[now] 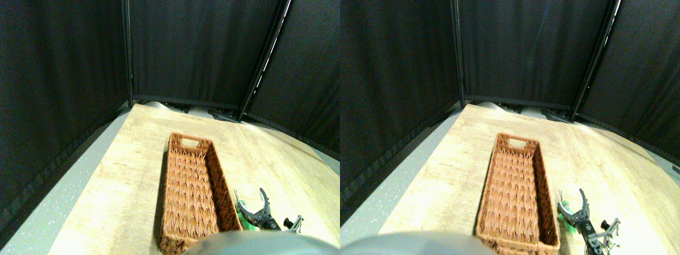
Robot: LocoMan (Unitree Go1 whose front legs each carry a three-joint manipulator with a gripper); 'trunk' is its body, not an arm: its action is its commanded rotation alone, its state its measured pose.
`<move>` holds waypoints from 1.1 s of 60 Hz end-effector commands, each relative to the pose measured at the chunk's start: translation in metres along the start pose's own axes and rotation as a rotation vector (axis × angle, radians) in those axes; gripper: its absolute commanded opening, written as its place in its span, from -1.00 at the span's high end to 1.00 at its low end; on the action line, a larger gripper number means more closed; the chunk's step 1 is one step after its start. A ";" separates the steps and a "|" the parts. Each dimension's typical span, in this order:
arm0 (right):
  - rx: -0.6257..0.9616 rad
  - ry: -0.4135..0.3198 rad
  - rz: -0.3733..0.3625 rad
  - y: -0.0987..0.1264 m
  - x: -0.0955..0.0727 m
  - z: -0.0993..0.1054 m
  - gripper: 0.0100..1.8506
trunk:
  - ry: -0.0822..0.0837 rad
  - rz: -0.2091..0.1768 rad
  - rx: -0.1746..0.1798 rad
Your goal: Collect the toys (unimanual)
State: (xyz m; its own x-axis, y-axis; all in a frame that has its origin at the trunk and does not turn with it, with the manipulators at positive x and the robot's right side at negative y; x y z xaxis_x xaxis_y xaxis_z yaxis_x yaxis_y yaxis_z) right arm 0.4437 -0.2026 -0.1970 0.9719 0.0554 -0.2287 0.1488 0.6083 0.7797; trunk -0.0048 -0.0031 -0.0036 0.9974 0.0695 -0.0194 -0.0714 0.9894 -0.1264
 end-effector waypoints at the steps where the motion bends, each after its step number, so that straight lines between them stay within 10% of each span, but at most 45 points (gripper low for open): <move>1: 0.036 -0.017 -0.015 -0.003 0.004 0.003 0.24 | 0.027 0.018 -0.012; 55: 0.425 -0.044 -0.257 -0.075 0.015 -0.011 0.04 | 0.036 0.024 -0.002; 60: 0.428 -0.055 -0.238 -0.077 0.017 -0.011 0.24 | 0.036 0.024 -0.001; 66: 0.339 -0.157 -0.234 -0.078 0.019 -0.012 0.95 | 0.038 0.023 -0.001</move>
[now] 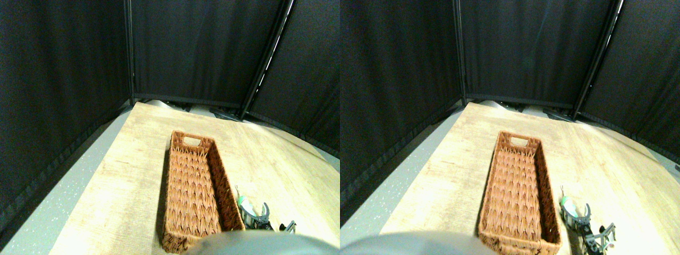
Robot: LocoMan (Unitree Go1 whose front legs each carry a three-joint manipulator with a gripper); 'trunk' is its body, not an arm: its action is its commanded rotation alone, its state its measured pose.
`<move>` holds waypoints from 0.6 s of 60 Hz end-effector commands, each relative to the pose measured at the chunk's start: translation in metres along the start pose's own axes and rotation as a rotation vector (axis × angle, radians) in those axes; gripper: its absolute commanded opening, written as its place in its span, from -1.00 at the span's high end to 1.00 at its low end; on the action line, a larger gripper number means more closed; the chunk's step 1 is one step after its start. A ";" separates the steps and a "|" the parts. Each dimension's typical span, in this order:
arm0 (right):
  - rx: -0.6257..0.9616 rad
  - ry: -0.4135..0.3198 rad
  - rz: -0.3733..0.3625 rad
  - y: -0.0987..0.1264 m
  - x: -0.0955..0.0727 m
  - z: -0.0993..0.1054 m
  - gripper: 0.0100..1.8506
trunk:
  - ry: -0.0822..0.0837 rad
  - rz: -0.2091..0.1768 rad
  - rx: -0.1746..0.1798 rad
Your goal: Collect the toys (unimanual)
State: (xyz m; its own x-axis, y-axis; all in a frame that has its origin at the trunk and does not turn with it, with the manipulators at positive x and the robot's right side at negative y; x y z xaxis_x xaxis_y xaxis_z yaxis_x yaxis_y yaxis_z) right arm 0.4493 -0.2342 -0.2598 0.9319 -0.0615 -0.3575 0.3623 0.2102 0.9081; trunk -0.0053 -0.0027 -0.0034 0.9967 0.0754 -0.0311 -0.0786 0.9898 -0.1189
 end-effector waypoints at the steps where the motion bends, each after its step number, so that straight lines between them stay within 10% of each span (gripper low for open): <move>1: -0.105 -0.147 -0.034 -0.009 0.002 0.003 0.95 | 0.027 0.015 -0.010; 36: -0.366 -0.194 0.157 0.064 -0.014 0.017 0.95 | 0.020 -0.001 -0.006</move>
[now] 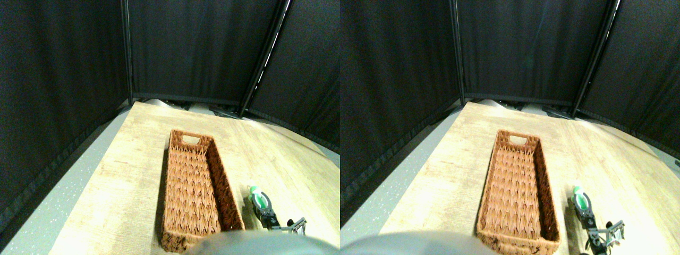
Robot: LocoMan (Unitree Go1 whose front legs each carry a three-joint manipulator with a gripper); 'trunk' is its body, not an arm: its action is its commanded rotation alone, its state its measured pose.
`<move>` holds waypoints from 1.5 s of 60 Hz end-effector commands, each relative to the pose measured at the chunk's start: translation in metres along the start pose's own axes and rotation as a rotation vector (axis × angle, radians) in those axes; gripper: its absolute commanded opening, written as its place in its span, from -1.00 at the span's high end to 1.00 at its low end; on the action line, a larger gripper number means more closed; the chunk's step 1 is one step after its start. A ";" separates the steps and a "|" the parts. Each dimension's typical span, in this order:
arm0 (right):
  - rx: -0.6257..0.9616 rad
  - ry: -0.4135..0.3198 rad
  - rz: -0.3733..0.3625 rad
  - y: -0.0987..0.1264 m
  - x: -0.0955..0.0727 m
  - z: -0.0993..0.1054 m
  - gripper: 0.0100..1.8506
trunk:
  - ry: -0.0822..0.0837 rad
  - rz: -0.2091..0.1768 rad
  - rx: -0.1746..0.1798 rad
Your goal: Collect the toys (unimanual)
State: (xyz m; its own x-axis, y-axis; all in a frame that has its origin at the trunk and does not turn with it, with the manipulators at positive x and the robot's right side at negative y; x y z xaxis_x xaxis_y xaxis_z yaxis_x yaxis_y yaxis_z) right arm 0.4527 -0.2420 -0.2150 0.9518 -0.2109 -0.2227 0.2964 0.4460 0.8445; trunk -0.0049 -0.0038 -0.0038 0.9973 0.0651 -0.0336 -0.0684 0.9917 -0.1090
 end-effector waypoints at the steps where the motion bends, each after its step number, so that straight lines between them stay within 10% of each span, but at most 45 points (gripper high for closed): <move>1: -0.116 -0.012 0.089 0.023 0.000 0.006 0.95 | 0.013 0.009 -0.019; 40: -0.167 0.176 0.263 0.120 0.011 -0.013 0.95 | -0.015 0.052 -0.084; 90: -0.157 0.392 0.260 0.158 0.003 -0.082 0.95 | -0.020 0.123 -0.189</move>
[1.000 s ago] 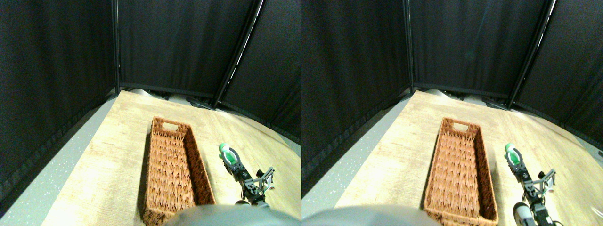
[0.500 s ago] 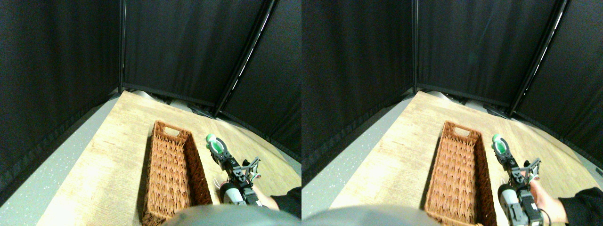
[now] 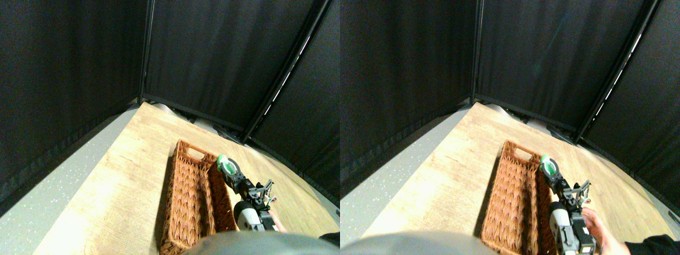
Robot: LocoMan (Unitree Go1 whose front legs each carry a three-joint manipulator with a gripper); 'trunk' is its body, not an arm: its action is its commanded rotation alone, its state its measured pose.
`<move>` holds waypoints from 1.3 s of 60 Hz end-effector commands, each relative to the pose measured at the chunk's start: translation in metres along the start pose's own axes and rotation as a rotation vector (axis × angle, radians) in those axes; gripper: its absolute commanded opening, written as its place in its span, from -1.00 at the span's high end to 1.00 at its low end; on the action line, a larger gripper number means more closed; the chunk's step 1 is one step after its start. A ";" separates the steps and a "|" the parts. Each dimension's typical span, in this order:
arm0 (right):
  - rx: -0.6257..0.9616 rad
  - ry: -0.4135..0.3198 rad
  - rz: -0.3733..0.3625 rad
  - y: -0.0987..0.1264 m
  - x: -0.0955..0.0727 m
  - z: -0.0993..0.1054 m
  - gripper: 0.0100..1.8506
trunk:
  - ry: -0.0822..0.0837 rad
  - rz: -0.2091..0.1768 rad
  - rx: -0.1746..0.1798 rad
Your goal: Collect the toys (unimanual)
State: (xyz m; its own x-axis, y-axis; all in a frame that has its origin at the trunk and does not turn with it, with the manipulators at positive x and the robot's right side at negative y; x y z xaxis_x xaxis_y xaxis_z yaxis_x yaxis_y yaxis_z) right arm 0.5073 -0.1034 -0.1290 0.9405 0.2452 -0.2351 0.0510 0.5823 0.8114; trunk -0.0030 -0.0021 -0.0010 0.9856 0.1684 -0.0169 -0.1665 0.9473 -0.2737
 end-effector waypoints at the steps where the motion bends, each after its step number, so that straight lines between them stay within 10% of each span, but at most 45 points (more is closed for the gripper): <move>1: 0.003 -0.006 0.031 0.007 0.001 0.002 0.95 | 0.014 0.028 -0.019; 19: 0.043 -0.012 -0.010 0.007 0.003 -0.003 0.93 | 0.018 0.027 -0.023; 28: 0.013 -0.003 -0.078 0.011 -0.001 0.000 0.09 | 0.022 0.020 -0.021; 37: -0.028 -0.016 -0.072 0.010 -0.001 0.004 -0.02 | 0.021 0.019 -0.020; 78: -0.080 -0.364 -0.074 -0.038 -0.039 0.097 0.44 | 0.052 -0.090 0.085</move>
State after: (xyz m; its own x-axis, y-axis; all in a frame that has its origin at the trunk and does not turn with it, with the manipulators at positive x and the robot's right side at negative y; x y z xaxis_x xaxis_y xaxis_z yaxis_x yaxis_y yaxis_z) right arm 0.5002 -0.2040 -0.1113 0.9813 -0.0943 -0.1679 0.1874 0.6689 0.7194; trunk -0.0015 -0.0061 -0.0041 0.9959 0.0808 -0.0412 -0.0869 0.9799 -0.1794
